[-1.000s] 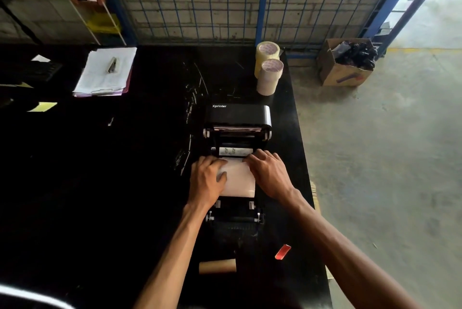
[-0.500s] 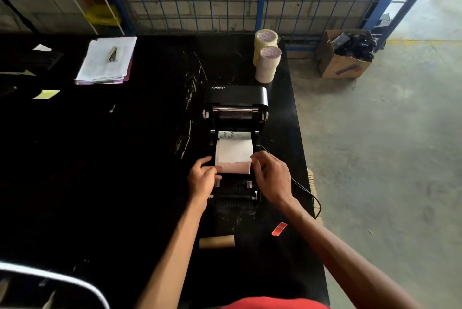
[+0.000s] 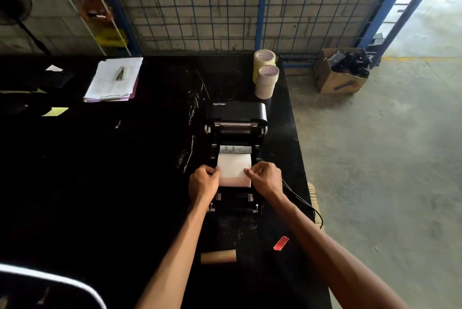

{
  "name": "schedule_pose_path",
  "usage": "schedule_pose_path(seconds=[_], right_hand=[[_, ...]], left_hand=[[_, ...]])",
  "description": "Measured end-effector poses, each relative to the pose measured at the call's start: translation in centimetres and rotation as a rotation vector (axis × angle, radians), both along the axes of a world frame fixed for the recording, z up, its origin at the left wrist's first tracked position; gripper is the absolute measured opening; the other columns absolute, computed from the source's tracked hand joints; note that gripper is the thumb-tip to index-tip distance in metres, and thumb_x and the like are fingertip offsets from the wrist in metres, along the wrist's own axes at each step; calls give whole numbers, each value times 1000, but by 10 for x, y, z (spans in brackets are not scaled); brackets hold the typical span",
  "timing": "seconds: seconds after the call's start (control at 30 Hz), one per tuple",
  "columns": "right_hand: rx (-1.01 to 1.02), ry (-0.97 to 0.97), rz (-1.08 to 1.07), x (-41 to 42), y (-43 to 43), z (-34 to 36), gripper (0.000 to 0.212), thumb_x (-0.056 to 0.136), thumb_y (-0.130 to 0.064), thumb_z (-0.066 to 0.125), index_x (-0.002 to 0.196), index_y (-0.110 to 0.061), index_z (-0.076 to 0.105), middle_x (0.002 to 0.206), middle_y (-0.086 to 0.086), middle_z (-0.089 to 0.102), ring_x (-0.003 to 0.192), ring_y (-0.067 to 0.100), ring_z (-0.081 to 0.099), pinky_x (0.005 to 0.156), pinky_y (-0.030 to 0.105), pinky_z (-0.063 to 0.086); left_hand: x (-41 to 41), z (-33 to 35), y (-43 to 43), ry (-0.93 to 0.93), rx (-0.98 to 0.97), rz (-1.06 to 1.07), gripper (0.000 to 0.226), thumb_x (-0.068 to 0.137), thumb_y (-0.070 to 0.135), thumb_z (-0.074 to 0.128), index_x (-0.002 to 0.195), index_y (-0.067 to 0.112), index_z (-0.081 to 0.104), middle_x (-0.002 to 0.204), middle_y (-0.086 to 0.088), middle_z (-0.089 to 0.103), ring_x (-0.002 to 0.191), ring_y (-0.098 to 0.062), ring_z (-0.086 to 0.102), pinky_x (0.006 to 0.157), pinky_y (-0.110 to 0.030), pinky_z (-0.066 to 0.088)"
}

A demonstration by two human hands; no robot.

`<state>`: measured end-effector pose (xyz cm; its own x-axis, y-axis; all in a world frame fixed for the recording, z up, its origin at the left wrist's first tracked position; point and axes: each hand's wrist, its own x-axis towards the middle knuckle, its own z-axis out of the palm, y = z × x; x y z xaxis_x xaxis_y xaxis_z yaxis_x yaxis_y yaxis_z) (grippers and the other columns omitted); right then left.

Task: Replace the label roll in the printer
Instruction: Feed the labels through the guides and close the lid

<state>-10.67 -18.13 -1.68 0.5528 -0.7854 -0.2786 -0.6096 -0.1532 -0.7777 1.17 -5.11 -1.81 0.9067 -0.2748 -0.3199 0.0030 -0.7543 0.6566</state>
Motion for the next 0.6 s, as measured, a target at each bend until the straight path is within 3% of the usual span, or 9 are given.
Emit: schedule_pose_path(seconds=[0.13,0.2,0.3,0.37,0.43,0.5,0.6], right_hand=[[129,-66,41,-11,7,-6,29,88,-32,73,66,-15,66,60,-6,60,56,6,51,59,24,44],[173,-75,62,-22,9,-11,27,89,-31,72,70,-13,67,60,-6,59,55,6,49,56,22,42],[189,-63,125,-37,14,-19,28,89,-33,73,76,-8,68,66,-3,61,58,6,53,58,24,46],[161,-52,152,-44,18,-22,25,88,-31,75,78,-9,69,64,-4,59,53,0,52,54,17,46],[143,-63,163,-49,19,-23,21,88,-25,76,79,-6,71,58,-3,53,43,-4,49,46,8,42],[123,-62,174,-52,17,-24,19,87,-20,77,81,-3,73,55,-3,50,39,-5,48,43,6,40],[7,6,203,-50,14,-30,11,83,-23,80,79,-13,78,55,-11,54,45,-5,52,47,8,39]], left_hand=[[-1,-3,10,61,-4,16,29,87,46,62,92,19,69,85,-5,74,70,-25,73,67,-38,62],[-4,-7,16,149,-62,7,20,88,35,66,92,17,71,80,-3,74,61,-19,71,55,-27,58],[-6,-15,26,244,-166,-26,11,87,19,70,91,9,73,76,-5,70,50,-12,60,38,-12,40],[-4,-19,35,270,-188,-85,10,85,15,73,90,7,74,76,-7,69,52,-11,57,42,-12,42],[-1,-21,42,267,-162,-179,8,82,14,77,88,10,76,79,-7,71,66,-14,64,58,-20,53],[1,-24,45,245,-112,-248,9,78,15,80,86,13,76,76,-6,69,72,-16,64,68,-27,54],[1,-25,38,137,-29,-266,9,78,15,81,84,12,76,63,4,61,63,-10,59,56,-17,43]])
